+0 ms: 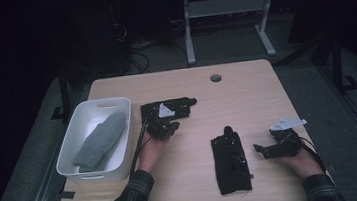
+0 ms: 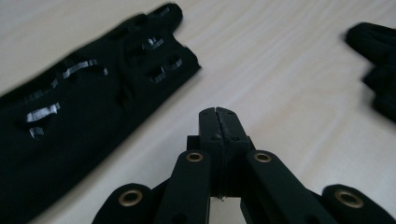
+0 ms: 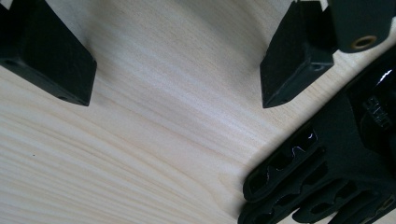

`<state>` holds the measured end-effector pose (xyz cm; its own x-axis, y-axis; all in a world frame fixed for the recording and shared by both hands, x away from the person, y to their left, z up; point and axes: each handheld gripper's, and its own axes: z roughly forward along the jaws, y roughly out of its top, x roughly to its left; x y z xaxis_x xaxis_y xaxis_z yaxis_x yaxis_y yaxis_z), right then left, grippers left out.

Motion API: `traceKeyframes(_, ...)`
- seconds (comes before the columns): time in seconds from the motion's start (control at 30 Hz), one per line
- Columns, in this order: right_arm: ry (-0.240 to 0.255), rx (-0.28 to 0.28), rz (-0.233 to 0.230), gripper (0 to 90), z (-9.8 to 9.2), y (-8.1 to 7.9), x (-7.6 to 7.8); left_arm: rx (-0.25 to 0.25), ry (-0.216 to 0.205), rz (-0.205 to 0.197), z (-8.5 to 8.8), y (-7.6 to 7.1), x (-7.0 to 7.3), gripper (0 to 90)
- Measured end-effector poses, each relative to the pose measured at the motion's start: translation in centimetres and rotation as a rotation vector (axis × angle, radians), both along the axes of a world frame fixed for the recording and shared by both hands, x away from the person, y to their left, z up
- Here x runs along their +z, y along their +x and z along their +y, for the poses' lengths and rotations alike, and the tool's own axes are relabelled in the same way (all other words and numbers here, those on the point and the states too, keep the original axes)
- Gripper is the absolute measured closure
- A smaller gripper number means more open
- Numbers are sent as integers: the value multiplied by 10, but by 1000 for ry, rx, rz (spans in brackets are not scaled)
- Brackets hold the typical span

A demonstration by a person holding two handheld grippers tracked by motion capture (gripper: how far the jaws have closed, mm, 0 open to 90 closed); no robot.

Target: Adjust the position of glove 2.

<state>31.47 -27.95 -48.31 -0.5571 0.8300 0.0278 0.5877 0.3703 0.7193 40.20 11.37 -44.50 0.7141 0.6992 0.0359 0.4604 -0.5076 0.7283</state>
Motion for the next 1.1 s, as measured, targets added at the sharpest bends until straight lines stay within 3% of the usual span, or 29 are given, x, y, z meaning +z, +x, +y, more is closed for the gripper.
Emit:
traceKeyframes(0.27, 0, 0, 0, 105, 0, 0, 0, 35, 4, -28, -6, 35, 3, 894)
traceKeyframes(0.5, -1, 1, -2, 105, 0, 0, 0, 57, -15, -19, -7, 56, -4, 895)
traceKeyframes(0.57, -1, 1, -2, 105, 0, 0, 0, 48, -1, -13, -11, 60, -7, 895)
traceKeyframes(0.8, 0, -1, 2, 105, 0, 0, 0, 38, 30, 15, -20, 69, -19, 895)
traceKeyframes(0.97, 0, -1, 2, 105, 0, 0, 0, 24, 4, 30, -25, 69, -19, 896)
traceKeyframes(1.1, 0, -1, 2, 105, 0, 0, 0, -3, -25, 45, -40, 65, -20, 895)
